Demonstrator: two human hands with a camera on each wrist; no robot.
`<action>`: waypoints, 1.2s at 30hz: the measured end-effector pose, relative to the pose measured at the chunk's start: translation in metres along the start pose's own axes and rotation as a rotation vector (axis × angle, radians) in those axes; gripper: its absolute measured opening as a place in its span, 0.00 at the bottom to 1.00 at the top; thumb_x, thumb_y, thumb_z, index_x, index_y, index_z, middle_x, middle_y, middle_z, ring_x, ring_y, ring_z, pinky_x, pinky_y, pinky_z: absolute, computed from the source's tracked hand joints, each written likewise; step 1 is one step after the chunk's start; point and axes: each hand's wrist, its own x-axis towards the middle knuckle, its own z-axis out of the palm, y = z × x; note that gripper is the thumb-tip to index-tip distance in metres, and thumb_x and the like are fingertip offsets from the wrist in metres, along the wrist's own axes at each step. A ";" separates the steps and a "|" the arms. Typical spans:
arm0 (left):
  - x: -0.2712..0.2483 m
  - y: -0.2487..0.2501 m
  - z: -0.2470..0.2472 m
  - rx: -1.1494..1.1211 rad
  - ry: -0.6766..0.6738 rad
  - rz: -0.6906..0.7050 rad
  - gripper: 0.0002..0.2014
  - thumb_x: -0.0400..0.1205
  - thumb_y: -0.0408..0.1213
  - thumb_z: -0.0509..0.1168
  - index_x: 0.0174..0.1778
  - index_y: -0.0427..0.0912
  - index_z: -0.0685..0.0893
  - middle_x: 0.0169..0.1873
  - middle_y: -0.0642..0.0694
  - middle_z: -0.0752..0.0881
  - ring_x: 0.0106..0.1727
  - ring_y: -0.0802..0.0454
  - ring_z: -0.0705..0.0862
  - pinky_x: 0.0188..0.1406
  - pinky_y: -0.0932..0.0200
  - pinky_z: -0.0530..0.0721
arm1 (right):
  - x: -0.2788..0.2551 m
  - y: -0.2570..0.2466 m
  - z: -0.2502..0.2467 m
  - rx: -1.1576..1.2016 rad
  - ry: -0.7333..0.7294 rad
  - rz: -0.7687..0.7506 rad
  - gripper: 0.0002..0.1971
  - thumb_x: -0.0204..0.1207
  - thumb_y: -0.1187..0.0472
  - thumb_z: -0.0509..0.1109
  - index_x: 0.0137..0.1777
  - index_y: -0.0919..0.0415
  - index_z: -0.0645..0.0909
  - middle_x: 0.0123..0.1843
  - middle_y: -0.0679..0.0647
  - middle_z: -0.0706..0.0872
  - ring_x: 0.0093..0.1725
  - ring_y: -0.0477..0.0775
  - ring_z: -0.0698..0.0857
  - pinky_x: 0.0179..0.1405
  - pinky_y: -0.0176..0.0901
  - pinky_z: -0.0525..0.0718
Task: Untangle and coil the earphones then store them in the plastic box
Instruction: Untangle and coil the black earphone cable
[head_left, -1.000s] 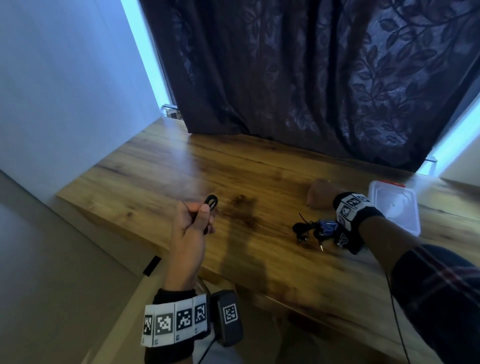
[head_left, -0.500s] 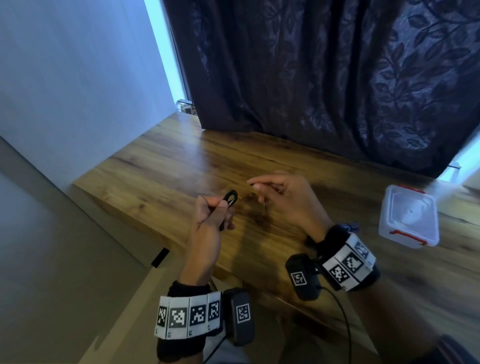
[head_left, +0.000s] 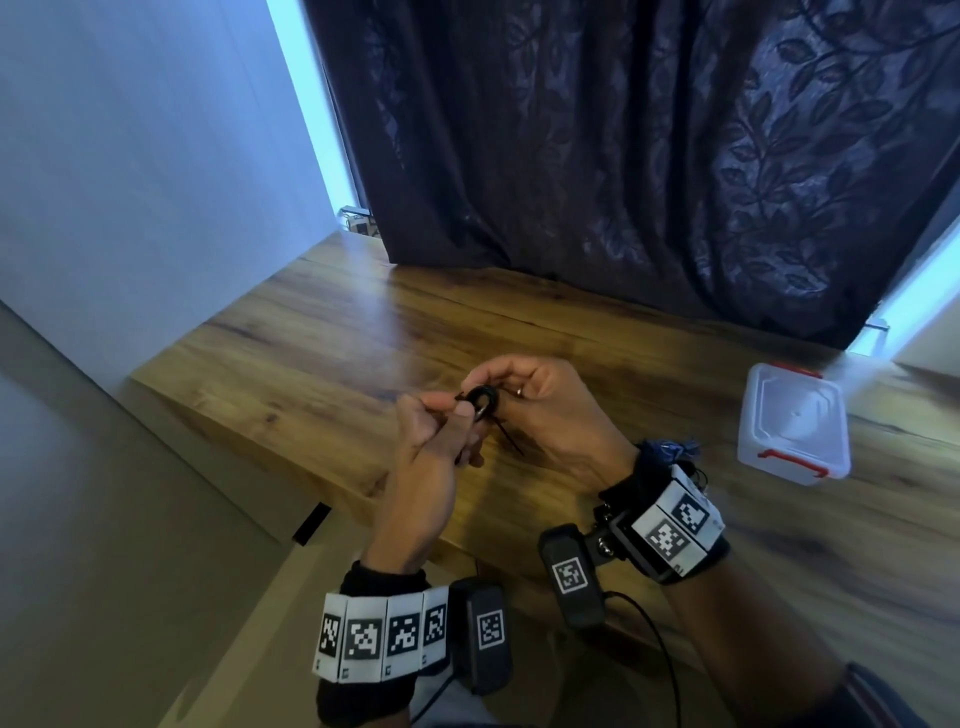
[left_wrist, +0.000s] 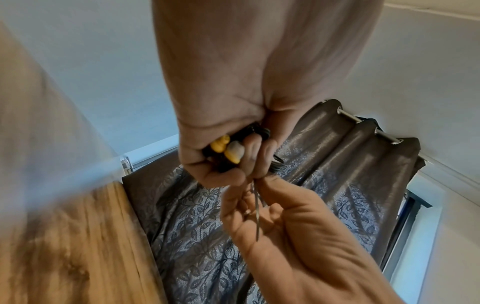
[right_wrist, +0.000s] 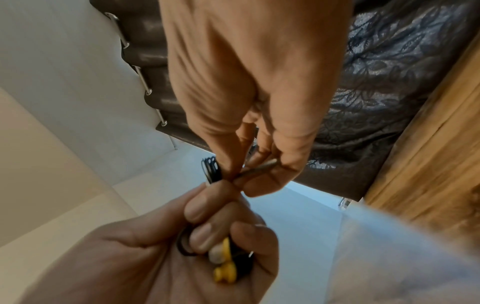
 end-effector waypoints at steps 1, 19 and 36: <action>0.000 0.000 0.000 -0.010 0.006 -0.004 0.04 0.88 0.35 0.60 0.52 0.44 0.71 0.36 0.46 0.80 0.34 0.59 0.79 0.40 0.54 0.80 | -0.001 -0.001 -0.001 -0.003 -0.028 -0.002 0.06 0.79 0.74 0.71 0.52 0.67 0.86 0.44 0.55 0.92 0.39 0.49 0.91 0.42 0.40 0.90; 0.006 -0.005 -0.011 0.055 0.013 0.140 0.10 0.82 0.47 0.62 0.50 0.48 0.69 0.41 0.39 0.79 0.37 0.56 0.80 0.39 0.53 0.80 | 0.004 -0.005 0.009 -0.161 0.099 -0.005 0.20 0.73 0.82 0.75 0.52 0.55 0.82 0.46 0.56 0.93 0.46 0.54 0.90 0.45 0.48 0.91; 0.008 -0.002 -0.018 -0.057 -0.030 0.087 0.09 0.80 0.42 0.63 0.51 0.47 0.70 0.35 0.46 0.82 0.34 0.58 0.78 0.39 0.53 0.80 | 0.006 -0.013 0.014 -0.205 0.090 -0.020 0.20 0.73 0.74 0.79 0.60 0.57 0.80 0.50 0.56 0.93 0.51 0.53 0.91 0.56 0.50 0.91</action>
